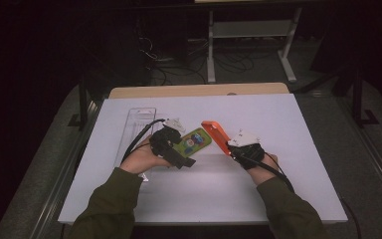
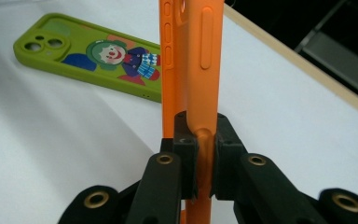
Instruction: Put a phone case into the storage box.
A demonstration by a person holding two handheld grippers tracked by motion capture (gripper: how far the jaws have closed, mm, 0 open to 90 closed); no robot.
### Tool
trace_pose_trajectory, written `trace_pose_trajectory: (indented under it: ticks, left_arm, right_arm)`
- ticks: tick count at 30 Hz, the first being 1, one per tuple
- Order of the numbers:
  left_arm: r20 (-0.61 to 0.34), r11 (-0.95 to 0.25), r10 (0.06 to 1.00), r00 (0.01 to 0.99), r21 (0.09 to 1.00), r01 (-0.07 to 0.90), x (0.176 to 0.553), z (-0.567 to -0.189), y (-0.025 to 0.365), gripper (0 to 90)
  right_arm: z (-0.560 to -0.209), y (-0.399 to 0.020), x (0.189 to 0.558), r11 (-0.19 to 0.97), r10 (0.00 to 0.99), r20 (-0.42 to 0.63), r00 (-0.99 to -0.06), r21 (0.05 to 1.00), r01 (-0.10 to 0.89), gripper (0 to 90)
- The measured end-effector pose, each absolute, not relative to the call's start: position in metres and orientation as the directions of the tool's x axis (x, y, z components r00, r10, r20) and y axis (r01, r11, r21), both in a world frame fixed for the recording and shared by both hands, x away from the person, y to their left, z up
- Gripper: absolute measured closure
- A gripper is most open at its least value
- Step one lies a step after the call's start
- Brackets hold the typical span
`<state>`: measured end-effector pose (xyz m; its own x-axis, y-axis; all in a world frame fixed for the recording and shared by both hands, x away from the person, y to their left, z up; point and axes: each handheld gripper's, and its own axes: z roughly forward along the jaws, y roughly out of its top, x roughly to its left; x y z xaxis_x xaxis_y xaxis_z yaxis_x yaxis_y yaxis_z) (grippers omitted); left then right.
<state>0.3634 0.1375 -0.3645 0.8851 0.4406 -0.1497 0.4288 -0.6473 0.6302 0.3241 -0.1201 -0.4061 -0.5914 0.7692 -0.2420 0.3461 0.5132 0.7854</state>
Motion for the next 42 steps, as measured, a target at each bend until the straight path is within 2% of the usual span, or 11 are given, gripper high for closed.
trace_pose_trajectory:
  ticks: [15,29,42]
  left_arm:
    - [-0.166,-0.561,0.492,0.855,0.691,0.456,0.366,-0.362,0.14,0.0]
    - [-0.229,-0.398,0.539,0.811,0.779,0.484,0.374,-0.355,0.136,0.0]
    - [-0.284,-0.314,0.536,0.795,0.807,0.5,0.384,-0.357,0.123,0.0]
  right_arm:
    - [-0.406,-0.127,0.331,0.278,0.841,0.048,-0.538,0.816,0.507,81.7]
    - [-0.403,-0.116,0.327,0.247,0.842,0.067,-0.536,0.835,0.492,81.5]
    - [-0.398,-0.102,0.319,0.256,0.827,0.057,-0.559,0.848,0.465,81.4]
